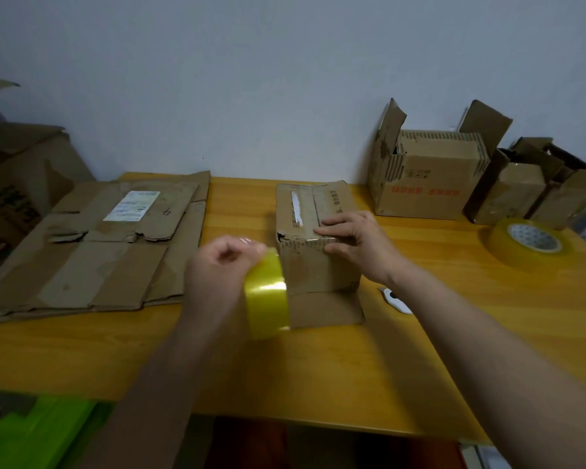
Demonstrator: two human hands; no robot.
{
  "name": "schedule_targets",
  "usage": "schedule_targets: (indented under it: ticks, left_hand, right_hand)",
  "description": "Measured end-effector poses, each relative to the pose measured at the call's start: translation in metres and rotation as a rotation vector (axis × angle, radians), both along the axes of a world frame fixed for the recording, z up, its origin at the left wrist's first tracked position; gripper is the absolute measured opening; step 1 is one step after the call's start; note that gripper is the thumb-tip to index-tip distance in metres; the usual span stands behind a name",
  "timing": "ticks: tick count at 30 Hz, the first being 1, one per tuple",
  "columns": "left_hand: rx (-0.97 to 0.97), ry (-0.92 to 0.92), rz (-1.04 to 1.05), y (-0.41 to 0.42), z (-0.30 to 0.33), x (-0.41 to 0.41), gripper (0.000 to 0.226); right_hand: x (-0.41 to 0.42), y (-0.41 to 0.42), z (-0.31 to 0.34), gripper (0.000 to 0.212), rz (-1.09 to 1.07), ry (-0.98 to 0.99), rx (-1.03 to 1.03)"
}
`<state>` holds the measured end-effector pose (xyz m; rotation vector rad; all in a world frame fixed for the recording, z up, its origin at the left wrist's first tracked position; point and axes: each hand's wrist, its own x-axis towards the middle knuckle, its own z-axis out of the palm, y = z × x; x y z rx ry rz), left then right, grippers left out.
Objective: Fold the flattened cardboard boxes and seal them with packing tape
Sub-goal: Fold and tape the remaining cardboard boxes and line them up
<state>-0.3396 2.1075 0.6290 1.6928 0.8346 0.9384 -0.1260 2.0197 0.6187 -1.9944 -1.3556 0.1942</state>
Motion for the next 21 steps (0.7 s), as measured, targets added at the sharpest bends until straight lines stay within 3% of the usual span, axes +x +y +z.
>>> schedule_targets:
  ticks: [4,12,17,21]
  left_hand:
    - [0.113,0.008,0.364,0.031,0.003,-0.008,0.011]
    - [0.039,0.242,0.431,0.053,-0.011,0.034,0.017]
    - [-0.097,0.227,0.295,0.030,-0.011,0.065,0.063]
    - [0.027,0.358,0.239,0.022,-0.018,0.075,0.092]
  right_hand:
    - [0.001,-0.003,0.006,0.037,0.008,-0.040,-0.028]
    - [-0.007,-0.021,0.033,0.030,0.167,-0.071,-0.281]
    - [-0.026,-0.009,0.024,0.059,-0.070,-0.487,-0.324]
    - [-0.022,-0.012,0.017,0.059,-0.071,-0.450,-0.263]
